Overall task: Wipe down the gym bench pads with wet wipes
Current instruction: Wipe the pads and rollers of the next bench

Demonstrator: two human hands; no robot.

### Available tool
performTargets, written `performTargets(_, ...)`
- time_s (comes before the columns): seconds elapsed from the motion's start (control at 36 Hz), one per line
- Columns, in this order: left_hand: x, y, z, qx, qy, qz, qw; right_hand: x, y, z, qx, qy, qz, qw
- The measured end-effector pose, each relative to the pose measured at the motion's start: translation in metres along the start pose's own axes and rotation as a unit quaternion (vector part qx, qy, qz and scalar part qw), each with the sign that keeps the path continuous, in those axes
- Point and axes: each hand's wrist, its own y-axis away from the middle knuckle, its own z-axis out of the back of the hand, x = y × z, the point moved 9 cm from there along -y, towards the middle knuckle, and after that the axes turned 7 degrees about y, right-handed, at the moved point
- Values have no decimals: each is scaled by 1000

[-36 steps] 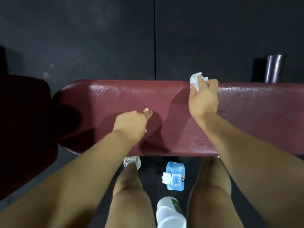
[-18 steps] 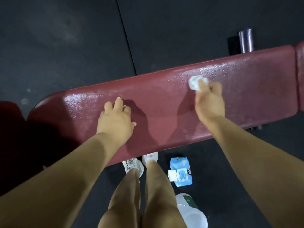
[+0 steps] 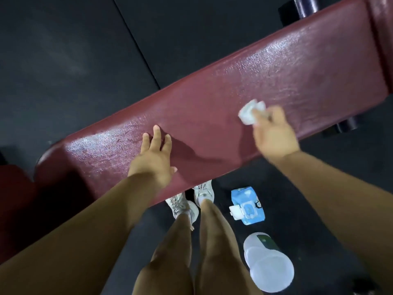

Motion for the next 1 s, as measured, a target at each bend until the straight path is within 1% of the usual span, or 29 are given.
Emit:
performTargets(0.03,-1,0,1,-1,-7,4,1000,-22,-4,5,-13,-22,-41,999)
performTargets(0.08,-6,1,0,-7,-18,8,1000,-45,-8,8,-15,-31,-95,995)
performTargets(0.17,-11,1,-2,-16,-28,24,999,-32,2,4,-44,-64,-153,985)
performTargets(0.19,-12,1,-3,-17,-31,30,999,-18,9,-2,-46,-71,-152,985)
performTargets(0.22,-14,0,-4,-20,-35,33,999,0,18,-11,-33,-76,-132,988)
performTargets(0.25,-15,0,-4,-24,-36,34,998,22,27,-23,3,-83,-80,993)
performTargets(0.28,-16,-1,-5,-29,-35,31,998,46,38,-33,32,-92,-8,995)
performTargets(0.31,-16,-2,-4,-36,-29,27,999,69,51,-40,68,-68,72,993)
performTargets(0.33,-16,-2,-5,-40,-23,23,999,80,65,-50,96,-79,132,983)
performTargets(0.36,-16,-2,-5,-43,-19,20,999,92,81,-55,113,-95,217,965)
performTargets(0.39,-16,-2,-6,-45,-18,17,999,92,89,-58,111,-72,268,954)
performTargets(0.42,-16,-3,-6,-48,-21,13,999,74,87,-64,97,-27,271,957)
performTargets(0.47,-16,-4,-7,-57,-33,7,998,31,70,-54,85,-35,187,978)
performTargets(0.53,-16,-4,-8,-67,-44,5,997,-13,53,-30,25,-33,66,997)
performTargets(0.56,-15,-4,-8,-70,-45,5,996,-35,50,-21,-4,-43,-7,999)
performTargets(0.61,-14,-4,-8,-75,-41,3,996,-63,54,-11,-61,-111,-143,982)
performTargets(0.67,-11,-3,-8,-78,-39,-4,996,-59,62,-14,-89,-152,-231,957)
performTargets(0.72,-7,-2,-8,-77,-32,-16,996,-33,75,-27,-88,-153,-295,939)
performTargets(0.75,-4,-2,-8,-76,-22,-25,997,-13,83,-35,-79,-153,-304,937)
performTargets(0.78,0,-1,-7,-77,-8,-37,996,10,89,-41,-69,-144,-294,942)
performTargets(0.81,3,0,-6,-79,4,-50,996,37,95,-49,-51,-140,-261,954)
performTargets(0.86,13,3,-4,-89,21,-80,993,97,105,-71,18,-117,-144,983)
performTargets(0.89,19,6,-3,-92,25,-92,991,126,113,-84,58,-119,-68,989)
performTargets(0.97,42,14,-7,-97,34,-95,990,178,134,-103,148,-97,96,980)
performTargets(1.0,51,17,-9,-98,37,-88,991,184,136,-98,133,-92,137,977)
